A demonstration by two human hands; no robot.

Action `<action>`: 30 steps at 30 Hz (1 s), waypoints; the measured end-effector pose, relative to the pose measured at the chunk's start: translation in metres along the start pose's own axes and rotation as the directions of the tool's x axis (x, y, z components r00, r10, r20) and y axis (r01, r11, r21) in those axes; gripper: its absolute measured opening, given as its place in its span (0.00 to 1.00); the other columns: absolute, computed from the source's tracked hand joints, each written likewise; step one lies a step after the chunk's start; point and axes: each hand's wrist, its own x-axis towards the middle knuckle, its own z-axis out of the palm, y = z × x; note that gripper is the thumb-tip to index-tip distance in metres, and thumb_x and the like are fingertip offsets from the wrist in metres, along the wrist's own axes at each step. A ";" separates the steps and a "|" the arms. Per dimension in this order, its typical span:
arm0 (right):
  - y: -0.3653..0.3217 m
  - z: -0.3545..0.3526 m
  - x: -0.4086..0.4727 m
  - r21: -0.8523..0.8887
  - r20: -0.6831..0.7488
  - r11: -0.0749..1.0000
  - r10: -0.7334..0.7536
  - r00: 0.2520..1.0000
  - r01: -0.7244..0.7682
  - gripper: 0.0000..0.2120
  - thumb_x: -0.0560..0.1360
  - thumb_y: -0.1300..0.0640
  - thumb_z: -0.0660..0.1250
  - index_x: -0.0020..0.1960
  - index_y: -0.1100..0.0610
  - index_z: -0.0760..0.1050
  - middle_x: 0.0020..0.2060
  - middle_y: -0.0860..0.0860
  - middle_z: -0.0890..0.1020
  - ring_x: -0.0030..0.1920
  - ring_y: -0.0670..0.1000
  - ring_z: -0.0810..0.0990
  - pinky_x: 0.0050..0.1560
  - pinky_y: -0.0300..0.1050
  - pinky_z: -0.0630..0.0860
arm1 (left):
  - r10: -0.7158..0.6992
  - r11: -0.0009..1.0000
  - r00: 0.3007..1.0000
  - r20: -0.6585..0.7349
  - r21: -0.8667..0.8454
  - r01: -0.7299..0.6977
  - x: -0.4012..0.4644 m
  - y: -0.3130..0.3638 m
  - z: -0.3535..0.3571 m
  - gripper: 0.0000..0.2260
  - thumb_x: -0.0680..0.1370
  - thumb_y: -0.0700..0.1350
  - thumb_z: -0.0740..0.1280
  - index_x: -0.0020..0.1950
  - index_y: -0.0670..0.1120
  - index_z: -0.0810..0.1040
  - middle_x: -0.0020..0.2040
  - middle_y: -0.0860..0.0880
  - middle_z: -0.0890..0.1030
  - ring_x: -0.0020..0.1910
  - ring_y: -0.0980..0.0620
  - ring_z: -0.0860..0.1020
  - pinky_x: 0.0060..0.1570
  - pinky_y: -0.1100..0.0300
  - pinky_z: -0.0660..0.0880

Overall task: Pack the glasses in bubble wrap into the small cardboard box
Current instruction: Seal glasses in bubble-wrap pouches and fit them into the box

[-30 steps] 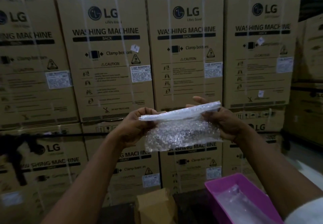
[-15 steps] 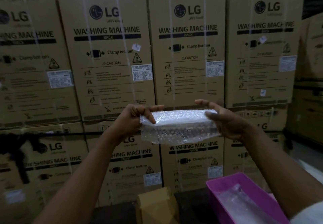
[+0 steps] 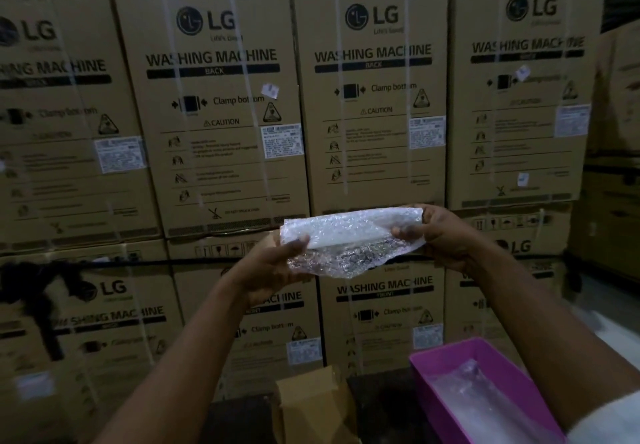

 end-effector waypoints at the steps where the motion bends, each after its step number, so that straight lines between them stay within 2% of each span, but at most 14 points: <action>1: 0.000 0.001 0.000 -0.004 0.004 1.000 0.004 1.000 -0.004 0.17 0.71 0.72 0.67 0.59 0.68 0.73 0.48 0.61 0.82 0.45 0.55 0.83 0.43 0.46 0.83 | 0.009 0.999 0.998 -0.060 0.032 -0.007 0.002 0.001 0.004 0.29 0.67 0.43 0.77 0.64 0.39 0.71 0.58 0.38 0.79 0.52 0.43 0.82 0.51 0.50 0.81; 3: 0.002 0.000 -0.002 0.035 0.027 0.999 -0.013 1.000 0.013 0.16 0.70 0.73 0.65 0.57 0.68 0.74 0.47 0.60 0.82 0.43 0.55 0.84 0.41 0.46 0.83 | 0.045 0.999 0.990 -0.135 -0.005 -0.046 0.005 0.001 0.006 0.17 0.73 0.34 0.69 0.61 0.38 0.74 0.56 0.37 0.80 0.49 0.44 0.83 0.47 0.54 0.82; 6: 0.005 -0.010 -0.003 0.133 0.052 0.991 -0.013 0.999 0.006 0.12 0.73 0.75 0.58 0.51 0.67 0.77 0.46 0.60 0.83 0.43 0.54 0.84 0.41 0.42 0.82 | 0.059 0.989 0.991 -0.120 -0.126 -0.074 0.004 0.005 0.011 0.11 0.74 0.31 0.64 0.55 0.38 0.77 0.55 0.37 0.82 0.50 0.41 0.83 0.45 0.56 0.82; 8: 0.006 -0.016 -0.005 0.148 0.104 0.989 -0.023 0.994 0.007 0.09 0.72 0.72 0.64 0.44 0.64 0.81 0.48 0.59 0.84 0.47 0.54 0.84 0.42 0.42 0.82 | 0.067 0.977 0.991 -0.113 -0.196 -0.089 0.002 0.006 0.013 0.06 0.72 0.30 0.63 0.44 0.39 0.75 0.53 0.39 0.83 0.49 0.41 0.83 0.35 0.61 0.82; 9: 0.006 -0.018 -0.005 0.139 0.166 0.990 -0.042 0.985 0.019 0.05 0.68 0.68 0.71 0.42 0.63 0.83 0.53 0.59 0.83 0.53 0.56 0.83 0.45 0.43 0.81 | 0.072 0.970 0.991 -0.111 -0.224 -0.096 0.002 0.006 0.013 0.06 0.72 0.30 0.63 0.41 0.40 0.73 0.53 0.39 0.83 0.51 0.41 0.83 0.33 0.63 0.81; 11: 0.006 -0.021 -0.005 0.102 0.284 0.994 -0.071 0.956 0.043 0.11 0.61 0.61 0.79 0.42 0.61 0.84 0.61 0.60 0.79 0.62 0.58 0.78 0.53 0.46 0.80 | 0.084 0.967 0.991 -0.102 -0.231 -0.106 0.002 0.006 0.013 0.07 0.71 0.30 0.62 0.38 0.42 0.72 0.57 0.38 0.82 0.58 0.38 0.80 0.37 0.61 0.81; 15: 0.005 -0.025 -0.007 0.102 0.362 0.993 -0.094 0.927 0.061 0.10 0.63 0.57 0.75 0.43 0.61 0.84 0.67 0.59 0.74 0.68 0.59 0.72 0.56 0.48 0.78 | 0.070 0.935 0.997 0.019 -0.349 -0.059 0.000 0.005 0.007 0.12 0.72 0.36 0.56 0.35 0.40 0.78 0.61 0.35 0.78 0.61 0.36 0.77 0.45 0.58 0.82; 18: 0.002 -0.023 -0.014 0.131 0.339 0.990 -0.088 0.937 0.046 0.14 0.63 0.56 0.68 0.41 0.66 0.82 0.66 0.59 0.75 0.65 0.59 0.74 0.42 0.42 0.80 | 0.062 0.971 0.998 0.023 -0.234 -0.055 0.001 0.006 -0.002 0.09 0.74 0.41 0.63 0.43 0.37 0.80 0.62 0.36 0.78 0.62 0.38 0.77 0.57 0.53 0.78; 20: 0.001 -0.022 -0.013 -0.041 0.277 0.997 -0.048 0.960 0.062 0.22 0.59 0.44 0.76 0.39 0.64 0.80 0.63 0.55 0.78 0.59 0.57 0.78 0.38 0.42 0.79 | 0.058 0.998 0.998 -0.015 -0.011 -0.058 0.003 0.007 -0.004 0.06 0.74 0.37 0.68 0.50 0.38 0.77 0.62 0.39 0.79 0.61 0.40 0.78 0.52 0.54 0.81; 22: 0.002 -0.025 -0.007 -0.239 0.178 0.969 -0.016 0.984 0.059 0.28 0.54 0.40 0.79 0.41 0.61 0.78 0.61 0.53 0.79 0.59 0.60 0.78 0.44 0.49 0.80 | 0.075 0.986 0.996 -0.036 0.149 -0.069 0.004 0.007 -0.005 0.10 0.72 0.30 0.68 0.52 0.39 0.77 0.61 0.43 0.81 0.58 0.43 0.80 0.47 0.57 0.81; 24: 0.002 -0.026 -0.002 -0.221 0.156 0.974 -0.015 0.988 0.050 0.31 0.56 0.46 0.81 0.51 0.62 0.77 0.59 0.54 0.80 0.61 0.60 0.78 0.54 0.58 0.78 | 0.091 0.978 0.996 -0.017 0.192 -0.086 0.003 0.008 -0.002 0.15 0.71 0.28 0.67 0.55 0.39 0.78 0.60 0.44 0.81 0.57 0.44 0.80 0.48 0.57 0.81; 25: 0.002 -0.025 0.000 -0.176 0.157 0.983 -0.015 0.987 0.043 0.35 0.56 0.50 0.81 0.58 0.61 0.75 0.59 0.55 0.81 0.61 0.59 0.78 0.55 0.58 0.79 | 0.095 0.977 0.995 -0.012 0.191 -0.091 0.002 0.008 -0.001 0.17 0.70 0.27 0.67 0.56 0.40 0.78 0.59 0.44 0.81 0.56 0.44 0.81 0.49 0.57 0.81; 28: 0.000 -0.019 0.000 -0.209 0.218 0.977 0.094 0.971 -0.047 0.40 0.59 0.53 0.80 0.68 0.49 0.70 0.63 0.57 0.76 0.59 0.59 0.79 0.50 0.51 0.80 | 0.105 0.977 0.994 -0.029 0.189 -0.098 0.002 0.007 0.000 0.19 0.71 0.27 0.67 0.59 0.41 0.77 0.58 0.44 0.80 0.53 0.46 0.81 0.47 0.57 0.81; 30: 0.002 -0.013 -0.002 -0.336 0.272 0.936 0.202 0.941 -0.104 0.33 0.66 0.58 0.77 0.68 0.51 0.70 0.62 0.57 0.73 0.57 0.59 0.80 0.48 0.50 0.80 | 0.110 0.979 0.993 -0.035 0.178 -0.102 0.003 0.006 -0.002 0.19 0.72 0.27 0.66 0.60 0.41 0.76 0.59 0.44 0.80 0.53 0.46 0.81 0.47 0.58 0.81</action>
